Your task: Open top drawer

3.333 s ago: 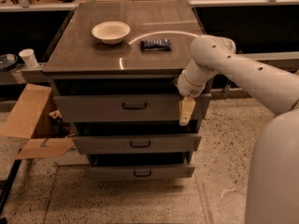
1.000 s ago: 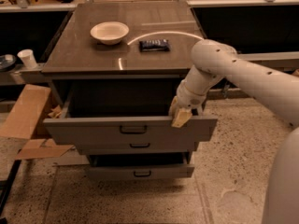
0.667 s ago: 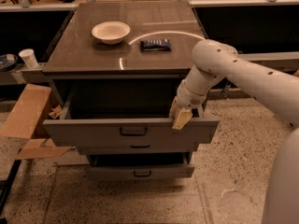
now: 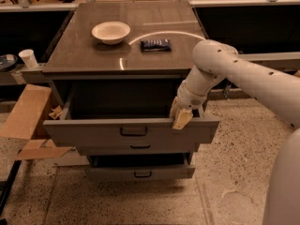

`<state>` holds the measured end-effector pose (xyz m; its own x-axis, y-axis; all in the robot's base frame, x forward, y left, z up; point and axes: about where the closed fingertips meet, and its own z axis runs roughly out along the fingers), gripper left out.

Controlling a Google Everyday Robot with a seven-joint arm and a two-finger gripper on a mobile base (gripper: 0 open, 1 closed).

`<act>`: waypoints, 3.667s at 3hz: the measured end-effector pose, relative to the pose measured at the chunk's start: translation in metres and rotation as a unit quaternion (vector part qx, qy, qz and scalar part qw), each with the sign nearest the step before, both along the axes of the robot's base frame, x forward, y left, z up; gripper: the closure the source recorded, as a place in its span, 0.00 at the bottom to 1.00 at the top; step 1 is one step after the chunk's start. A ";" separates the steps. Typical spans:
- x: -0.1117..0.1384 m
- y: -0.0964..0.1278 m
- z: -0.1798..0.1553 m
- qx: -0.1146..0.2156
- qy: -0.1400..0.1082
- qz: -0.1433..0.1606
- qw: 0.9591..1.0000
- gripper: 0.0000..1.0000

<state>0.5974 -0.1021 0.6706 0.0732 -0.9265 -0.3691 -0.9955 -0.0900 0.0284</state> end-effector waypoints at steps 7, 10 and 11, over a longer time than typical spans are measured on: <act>-0.102 -0.021 0.006 -0.025 0.074 0.016 0.997 0.66; -0.098 -0.027 0.015 -0.015 0.061 0.020 0.998 0.00; -0.091 -0.036 0.026 -0.011 0.034 0.026 0.999 0.00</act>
Offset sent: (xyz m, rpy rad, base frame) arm -0.0465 -0.0055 0.0039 -0.0170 0.0292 0.0484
